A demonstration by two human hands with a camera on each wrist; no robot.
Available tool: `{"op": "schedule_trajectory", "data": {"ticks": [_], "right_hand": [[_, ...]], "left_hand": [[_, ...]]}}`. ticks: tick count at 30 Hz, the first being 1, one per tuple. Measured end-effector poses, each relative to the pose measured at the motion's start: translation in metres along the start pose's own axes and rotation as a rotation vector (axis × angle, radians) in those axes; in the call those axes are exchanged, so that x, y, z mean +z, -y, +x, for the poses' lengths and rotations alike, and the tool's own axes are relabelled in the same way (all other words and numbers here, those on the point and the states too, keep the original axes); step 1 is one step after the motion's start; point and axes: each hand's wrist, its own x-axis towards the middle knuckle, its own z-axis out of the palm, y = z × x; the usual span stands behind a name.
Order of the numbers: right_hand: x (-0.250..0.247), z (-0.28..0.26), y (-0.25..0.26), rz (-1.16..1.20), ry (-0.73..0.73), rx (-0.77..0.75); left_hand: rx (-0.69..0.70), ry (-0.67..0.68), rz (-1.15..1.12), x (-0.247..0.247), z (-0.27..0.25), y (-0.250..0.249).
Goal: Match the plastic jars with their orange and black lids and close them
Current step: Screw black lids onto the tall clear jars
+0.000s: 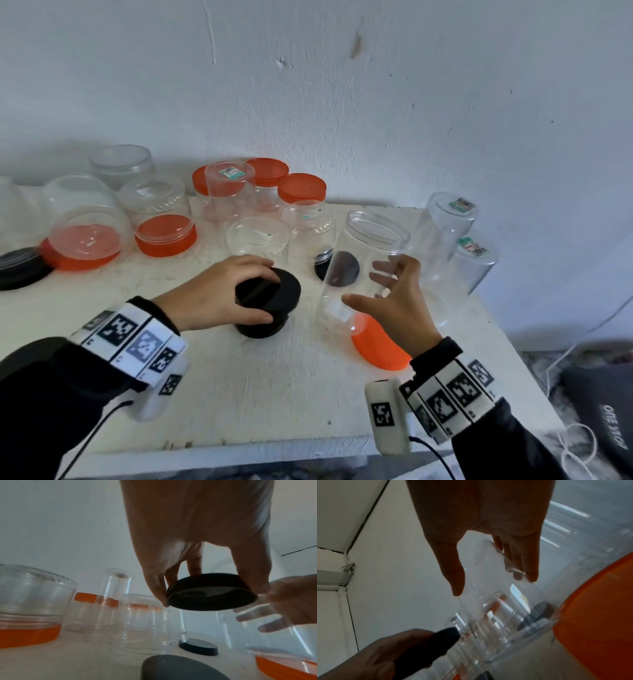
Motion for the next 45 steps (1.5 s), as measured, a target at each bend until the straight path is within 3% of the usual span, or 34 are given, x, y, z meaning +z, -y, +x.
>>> {"op": "schedule_trajectory", "data": {"ticks": [15,30,38,45], "right_hand": [[0.027,-0.005,-0.007,-0.088,0.287,-0.075],[0.021,-0.002,-0.010,-0.074,0.363,-0.024],[0.021,-0.004,-0.006,-0.025,0.371,0.008],[0.021,-0.004,-0.004,-0.037,0.373,-0.025]], "left_hand": [[0.080,-0.293,-0.123,0.001,-0.018,-0.008],[0.123,-0.500,-0.160,-0.015,-0.004,-0.010],[0.260,-0.333,-0.181,0.000,0.014,-0.045],[0.312,-0.290,-0.090,0.010,0.029,-0.058]]}}
